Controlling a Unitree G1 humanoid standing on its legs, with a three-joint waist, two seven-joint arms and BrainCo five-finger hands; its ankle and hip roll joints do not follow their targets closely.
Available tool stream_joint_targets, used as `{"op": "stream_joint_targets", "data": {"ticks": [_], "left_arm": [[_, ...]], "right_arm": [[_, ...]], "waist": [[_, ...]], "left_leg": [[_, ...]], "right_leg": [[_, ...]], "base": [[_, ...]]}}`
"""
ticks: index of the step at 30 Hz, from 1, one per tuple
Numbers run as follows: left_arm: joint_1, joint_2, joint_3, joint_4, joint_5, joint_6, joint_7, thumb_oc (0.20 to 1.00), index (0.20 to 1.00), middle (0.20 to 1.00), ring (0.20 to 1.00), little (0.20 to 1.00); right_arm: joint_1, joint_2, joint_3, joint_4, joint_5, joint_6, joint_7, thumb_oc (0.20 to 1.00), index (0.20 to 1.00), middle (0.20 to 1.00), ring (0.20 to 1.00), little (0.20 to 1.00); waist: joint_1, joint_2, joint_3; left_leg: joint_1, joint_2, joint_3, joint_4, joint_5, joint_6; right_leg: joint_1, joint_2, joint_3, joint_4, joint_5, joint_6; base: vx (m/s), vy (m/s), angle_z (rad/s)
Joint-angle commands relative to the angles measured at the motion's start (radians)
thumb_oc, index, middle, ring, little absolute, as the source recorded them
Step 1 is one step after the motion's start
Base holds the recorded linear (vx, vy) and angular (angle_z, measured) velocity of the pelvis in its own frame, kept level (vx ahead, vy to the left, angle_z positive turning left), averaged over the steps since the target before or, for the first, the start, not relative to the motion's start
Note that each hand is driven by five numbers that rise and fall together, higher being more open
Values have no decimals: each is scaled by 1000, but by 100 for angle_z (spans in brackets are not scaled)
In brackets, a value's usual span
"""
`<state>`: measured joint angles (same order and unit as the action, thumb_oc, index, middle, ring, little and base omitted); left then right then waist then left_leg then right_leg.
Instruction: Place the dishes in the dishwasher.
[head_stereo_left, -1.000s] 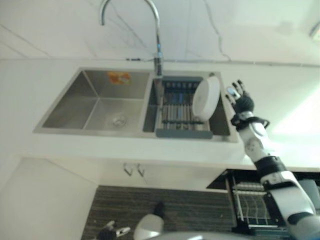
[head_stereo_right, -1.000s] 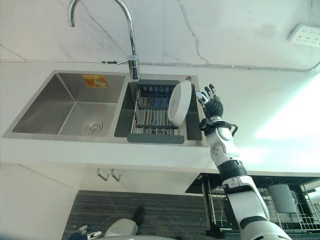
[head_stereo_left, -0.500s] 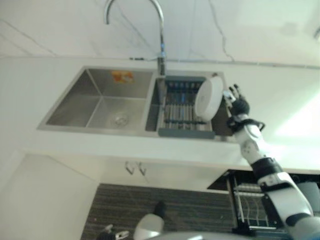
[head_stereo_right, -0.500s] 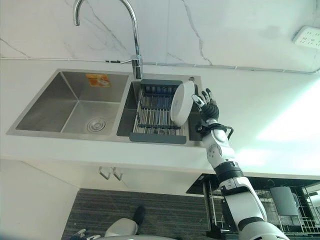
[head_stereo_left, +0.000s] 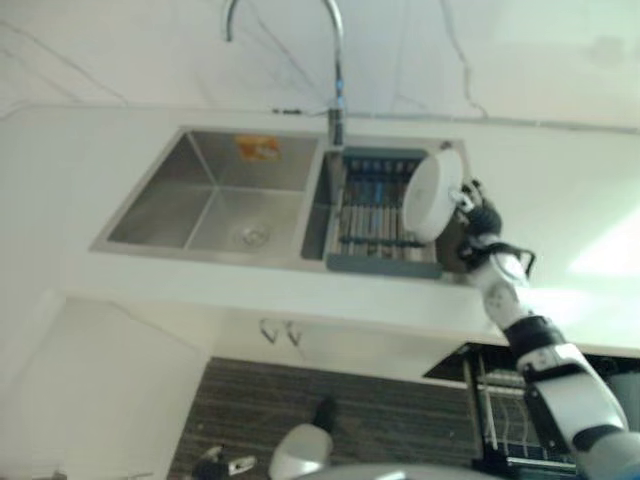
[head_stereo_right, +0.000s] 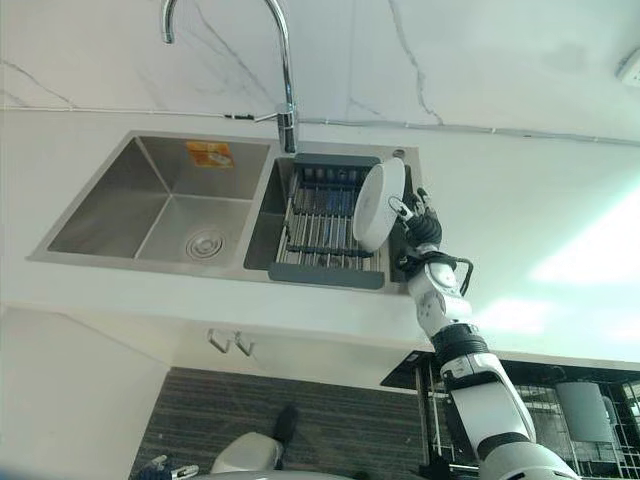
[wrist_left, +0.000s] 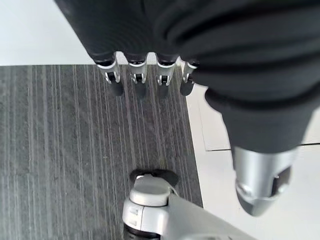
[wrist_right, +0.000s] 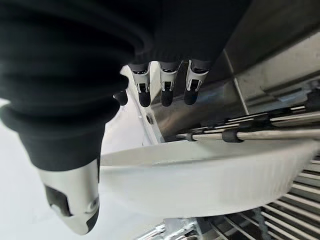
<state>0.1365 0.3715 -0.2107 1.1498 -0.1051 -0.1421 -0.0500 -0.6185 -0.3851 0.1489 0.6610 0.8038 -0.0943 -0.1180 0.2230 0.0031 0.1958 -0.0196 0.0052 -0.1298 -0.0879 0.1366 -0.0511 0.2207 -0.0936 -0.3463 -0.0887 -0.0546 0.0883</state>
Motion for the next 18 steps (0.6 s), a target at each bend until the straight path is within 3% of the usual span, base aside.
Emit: {"op": "stream_joint_targets", "data": {"ticks": [1, 7, 18], "left_arm": [[-53, 36, -77, 35, 30, 20, 8, 1000, 1000, 1000, 1000, 1000], [-48, 31, -68, 61, 15, 70, 6, 1000, 1000, 1000, 1000, 1000], [-41, 34, -48, 64, 10, 80, 2, 1000, 1000, 1000, 1000, 1000]], "right_arm": [[-59, -66, 18, -11, -29, -29, 16, 1000, 1000, 1000, 1000, 1000], [-69, -65, 27, -12, -24, -26, 38, 1000, 1000, 1000, 1000, 1000], [-73, -83, 39, -7, -58, -4, 49, 1000, 1000, 1000, 1000, 1000]], "waist": [[31, 15, -22], [39, 13, -19], [45, 9, -20]], "left_leg": [[-8, 22, 22, 5, -57, -17], [-11, 20, 12, 7, -56, -15], [-12, 17, 4, 8, -55, -12]], "right_leg": [[-33, -26, 8, 45, 6, 13], [-35, -30, 8, 50, 5, 15], [-36, -32, 6, 54, 5, 19]], "base": [[1, 2, 5], [1, 0, 1], [0, 0, 0]]}}
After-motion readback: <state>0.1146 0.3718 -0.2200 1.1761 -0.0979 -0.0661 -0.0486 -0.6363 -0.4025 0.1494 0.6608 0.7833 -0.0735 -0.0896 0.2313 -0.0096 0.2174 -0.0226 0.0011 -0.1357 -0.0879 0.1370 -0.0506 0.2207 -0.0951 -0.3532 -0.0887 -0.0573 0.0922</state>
